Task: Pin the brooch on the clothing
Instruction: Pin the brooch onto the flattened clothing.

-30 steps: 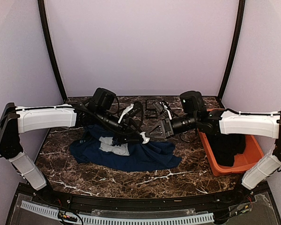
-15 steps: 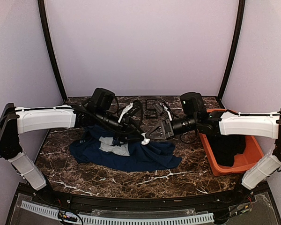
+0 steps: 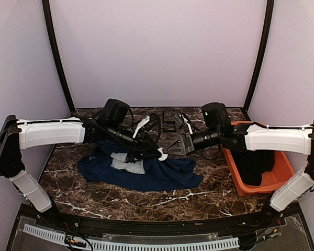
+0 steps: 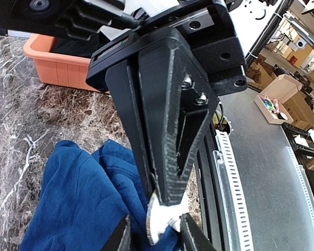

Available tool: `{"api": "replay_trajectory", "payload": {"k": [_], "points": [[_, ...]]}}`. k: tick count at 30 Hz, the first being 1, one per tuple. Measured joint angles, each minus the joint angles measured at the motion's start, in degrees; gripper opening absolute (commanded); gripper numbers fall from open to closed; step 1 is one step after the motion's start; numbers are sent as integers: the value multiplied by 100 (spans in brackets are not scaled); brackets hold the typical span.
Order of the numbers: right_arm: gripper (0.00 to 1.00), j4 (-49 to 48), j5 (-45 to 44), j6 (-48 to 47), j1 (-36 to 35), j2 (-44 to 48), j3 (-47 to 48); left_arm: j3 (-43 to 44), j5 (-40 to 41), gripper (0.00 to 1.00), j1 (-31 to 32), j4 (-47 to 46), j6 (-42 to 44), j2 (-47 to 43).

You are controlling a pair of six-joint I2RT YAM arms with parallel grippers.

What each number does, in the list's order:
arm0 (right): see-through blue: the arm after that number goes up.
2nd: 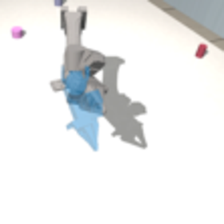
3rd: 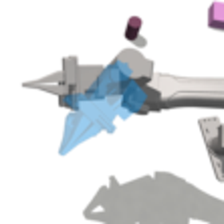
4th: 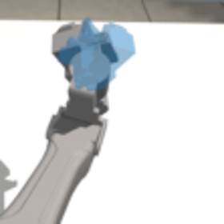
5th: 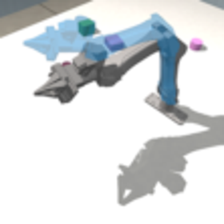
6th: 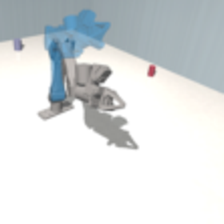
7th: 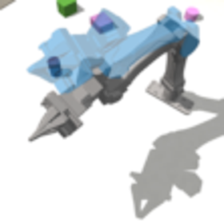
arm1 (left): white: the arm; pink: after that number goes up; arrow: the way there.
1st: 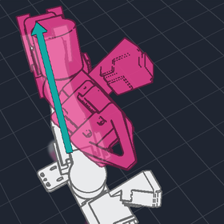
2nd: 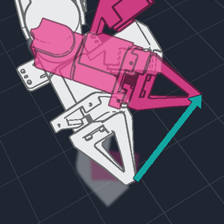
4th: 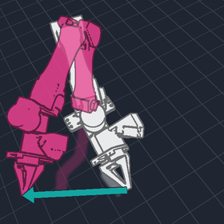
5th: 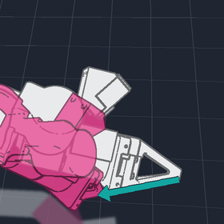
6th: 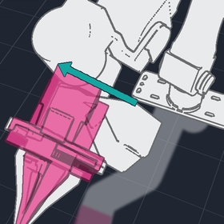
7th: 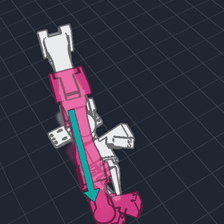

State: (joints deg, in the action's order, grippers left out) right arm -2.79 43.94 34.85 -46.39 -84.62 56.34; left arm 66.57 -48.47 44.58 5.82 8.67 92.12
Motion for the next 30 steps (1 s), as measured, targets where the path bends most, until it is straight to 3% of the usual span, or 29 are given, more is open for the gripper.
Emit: {"api": "replay_trajectory", "payload": {"k": [15,27,30], "points": [[0,225,-92,-26,44,-2,109,151,612,26,96,181,-4,7],[0,372,-258,-181,44,-17,192,551,850,24,109,896,463,98],[0,385,-271,-210,44,-33,192,551,866,30,109,935,505,98]]}}
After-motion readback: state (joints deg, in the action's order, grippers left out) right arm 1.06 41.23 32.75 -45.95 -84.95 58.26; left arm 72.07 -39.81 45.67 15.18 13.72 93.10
